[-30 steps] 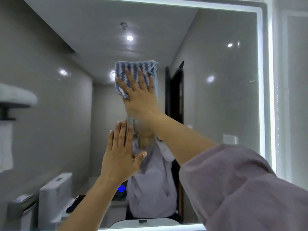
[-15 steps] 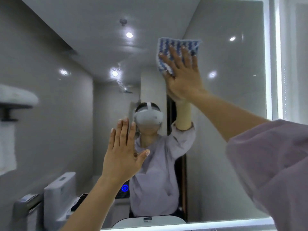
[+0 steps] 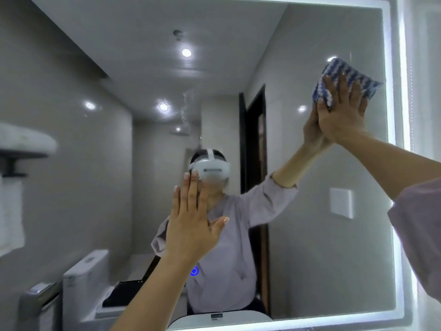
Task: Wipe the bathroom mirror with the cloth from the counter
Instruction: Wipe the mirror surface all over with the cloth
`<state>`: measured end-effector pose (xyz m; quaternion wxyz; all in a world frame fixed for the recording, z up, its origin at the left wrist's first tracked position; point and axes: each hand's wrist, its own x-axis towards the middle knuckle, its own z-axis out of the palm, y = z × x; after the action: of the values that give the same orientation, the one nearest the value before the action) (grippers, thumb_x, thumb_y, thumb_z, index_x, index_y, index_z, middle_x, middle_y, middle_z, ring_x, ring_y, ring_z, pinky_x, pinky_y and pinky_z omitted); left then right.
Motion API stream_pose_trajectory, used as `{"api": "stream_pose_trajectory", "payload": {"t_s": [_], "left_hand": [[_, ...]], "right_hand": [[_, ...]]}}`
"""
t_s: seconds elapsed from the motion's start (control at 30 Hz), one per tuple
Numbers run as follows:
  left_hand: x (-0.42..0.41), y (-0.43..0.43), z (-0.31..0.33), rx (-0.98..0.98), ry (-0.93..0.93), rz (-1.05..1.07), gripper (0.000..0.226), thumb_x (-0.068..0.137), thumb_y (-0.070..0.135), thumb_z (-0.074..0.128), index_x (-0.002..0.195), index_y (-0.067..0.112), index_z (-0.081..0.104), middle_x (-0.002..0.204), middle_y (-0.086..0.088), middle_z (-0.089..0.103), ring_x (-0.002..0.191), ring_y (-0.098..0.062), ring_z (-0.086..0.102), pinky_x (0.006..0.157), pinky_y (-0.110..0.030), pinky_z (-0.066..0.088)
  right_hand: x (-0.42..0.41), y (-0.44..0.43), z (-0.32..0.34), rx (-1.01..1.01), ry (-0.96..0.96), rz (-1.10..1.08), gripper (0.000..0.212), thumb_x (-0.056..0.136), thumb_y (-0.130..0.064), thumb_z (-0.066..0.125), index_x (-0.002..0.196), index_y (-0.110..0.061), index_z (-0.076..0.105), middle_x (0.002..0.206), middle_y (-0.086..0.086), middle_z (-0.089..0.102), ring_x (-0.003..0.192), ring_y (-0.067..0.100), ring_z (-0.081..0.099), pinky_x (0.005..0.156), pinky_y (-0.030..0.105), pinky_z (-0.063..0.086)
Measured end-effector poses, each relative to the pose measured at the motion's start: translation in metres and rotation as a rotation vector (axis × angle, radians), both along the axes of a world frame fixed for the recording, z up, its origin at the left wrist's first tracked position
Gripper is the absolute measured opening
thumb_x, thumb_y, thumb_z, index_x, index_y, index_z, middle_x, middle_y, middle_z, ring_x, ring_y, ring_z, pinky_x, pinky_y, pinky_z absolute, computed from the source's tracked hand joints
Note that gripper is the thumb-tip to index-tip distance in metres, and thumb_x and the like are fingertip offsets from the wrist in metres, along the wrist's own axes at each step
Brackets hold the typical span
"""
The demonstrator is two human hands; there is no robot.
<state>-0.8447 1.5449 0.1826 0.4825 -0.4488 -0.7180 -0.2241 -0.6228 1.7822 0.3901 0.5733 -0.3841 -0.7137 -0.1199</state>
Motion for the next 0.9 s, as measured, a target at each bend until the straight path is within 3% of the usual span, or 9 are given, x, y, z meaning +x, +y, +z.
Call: {"api": "stream_pose_trajectory", "payload": {"t_s": [0.17,0.3,0.47,0.7,0.9], "left_hand": [[-0.003,0.002,-0.001,0.015,0.001,-0.021,0.09,0.087,0.068,0.019,0.148,0.006,-0.006,0.157,-0.016,-0.011,0.146,-0.03,-0.01,0.118,-0.044,-0.005],[-0.002,0.003,-0.002,0.039,0.012,-0.048,0.09,0.087,0.065,0.027,0.149,0.004,0.005,0.158,-0.018,-0.002,0.147,-0.032,-0.002,0.118,-0.043,-0.001],[-0.003,0.004,-0.002,0.045,0.018,-0.039,0.09,0.088,0.065,0.028,0.149,0.003,0.008,0.158,-0.018,0.0,0.147,-0.031,-0.001,0.119,-0.043,0.0],[-0.004,0.005,0.0,0.04,-0.006,-0.02,0.092,0.087,0.068,0.023,0.148,0.008,-0.01,0.155,-0.013,-0.015,0.145,-0.029,-0.012,0.117,-0.039,-0.012],[-0.001,0.003,0.001,0.043,-0.012,-0.027,0.093,0.086,0.069,0.021,0.147,0.008,-0.013,0.156,-0.013,-0.016,0.145,-0.027,-0.015,0.117,-0.038,-0.013]], "right_hand": [[-0.016,-0.017,-0.001,0.002,0.018,0.023,0.057,0.102,-0.045,0.019,0.152,-0.034,-0.007,0.162,-0.001,-0.01,0.147,0.025,-0.013,0.117,0.044,-0.013],[-0.058,-0.051,-0.008,0.184,-0.027,0.025,0.057,0.101,-0.046,0.023,0.153,-0.032,0.002,0.162,0.001,-0.005,0.148,0.025,-0.01,0.118,0.044,-0.01],[-0.131,-0.119,-0.027,0.46,-0.233,0.128,0.06,0.101,-0.047,0.016,0.153,-0.025,-0.006,0.161,0.006,-0.012,0.147,0.029,-0.013,0.116,0.047,-0.014],[-0.181,-0.177,-0.061,0.622,-0.612,0.233,0.056,0.102,-0.046,0.018,0.152,-0.033,-0.003,0.161,0.0,-0.012,0.146,0.028,-0.018,0.116,0.052,-0.014],[-0.176,-0.178,-0.058,0.64,-0.681,0.231,0.053,0.102,-0.046,0.016,0.151,-0.04,-0.002,0.161,-0.007,-0.011,0.147,0.023,-0.018,0.118,0.049,-0.01]]}}
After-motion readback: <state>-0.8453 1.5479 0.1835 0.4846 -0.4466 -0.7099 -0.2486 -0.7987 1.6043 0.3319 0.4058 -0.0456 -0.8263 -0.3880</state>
